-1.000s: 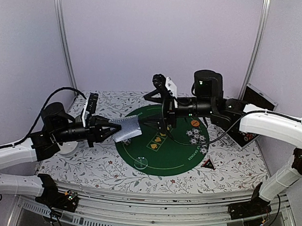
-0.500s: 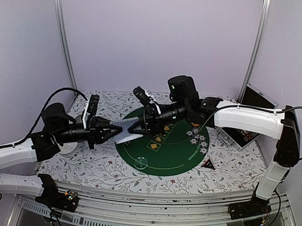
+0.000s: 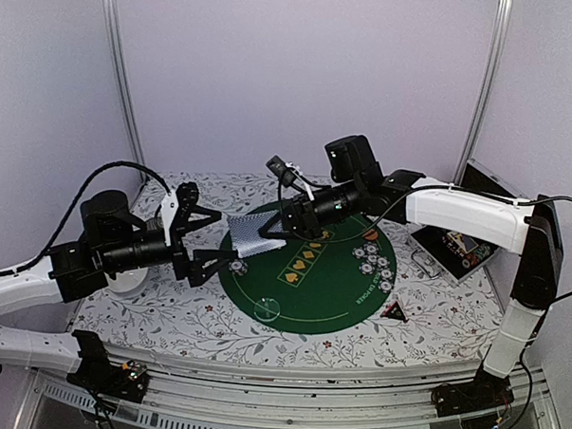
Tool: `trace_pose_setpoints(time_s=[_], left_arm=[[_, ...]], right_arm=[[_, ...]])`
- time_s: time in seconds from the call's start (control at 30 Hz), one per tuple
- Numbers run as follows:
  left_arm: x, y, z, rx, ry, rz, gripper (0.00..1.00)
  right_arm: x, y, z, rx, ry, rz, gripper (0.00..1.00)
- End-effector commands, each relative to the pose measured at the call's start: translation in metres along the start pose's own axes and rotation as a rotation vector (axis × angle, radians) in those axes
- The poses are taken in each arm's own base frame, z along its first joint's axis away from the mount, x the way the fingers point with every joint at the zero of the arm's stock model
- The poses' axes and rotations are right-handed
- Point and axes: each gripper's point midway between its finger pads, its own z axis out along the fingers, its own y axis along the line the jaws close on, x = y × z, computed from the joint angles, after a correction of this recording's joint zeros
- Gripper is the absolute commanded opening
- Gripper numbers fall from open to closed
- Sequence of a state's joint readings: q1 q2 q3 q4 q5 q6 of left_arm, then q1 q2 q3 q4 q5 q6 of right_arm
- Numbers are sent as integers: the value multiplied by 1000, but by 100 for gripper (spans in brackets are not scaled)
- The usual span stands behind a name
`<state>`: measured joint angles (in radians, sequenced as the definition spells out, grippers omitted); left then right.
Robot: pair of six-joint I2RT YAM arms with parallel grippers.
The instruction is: Distribute texas hold em gaming equipment
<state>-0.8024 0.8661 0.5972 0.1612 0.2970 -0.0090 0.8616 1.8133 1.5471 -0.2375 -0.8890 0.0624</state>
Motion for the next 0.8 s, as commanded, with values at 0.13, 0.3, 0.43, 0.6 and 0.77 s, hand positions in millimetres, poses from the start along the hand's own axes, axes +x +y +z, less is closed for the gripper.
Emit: trace_pose_setpoints(time_s=[0.13, 0.3, 0.43, 0.6, 0.77], left_arm=[[6, 11, 13, -284, 331, 743, 98], [4, 0, 27, -222, 338, 882, 98], [5, 7, 39, -219, 376, 885, 98], [15, 15, 50, -163, 413, 778, 98], [22, 8, 57, -99, 423, 720, 98]], right_arm=[[-6, -27, -15, 158, 8, 230, 1], [-4, -25, -12, 152, 12, 279, 1], [-1, -16, -1, 109, 36, 274, 1], [-2, -6, 8, 78, 57, 245, 1], [-8, 2, 9, 51, 52, 239, 1]])
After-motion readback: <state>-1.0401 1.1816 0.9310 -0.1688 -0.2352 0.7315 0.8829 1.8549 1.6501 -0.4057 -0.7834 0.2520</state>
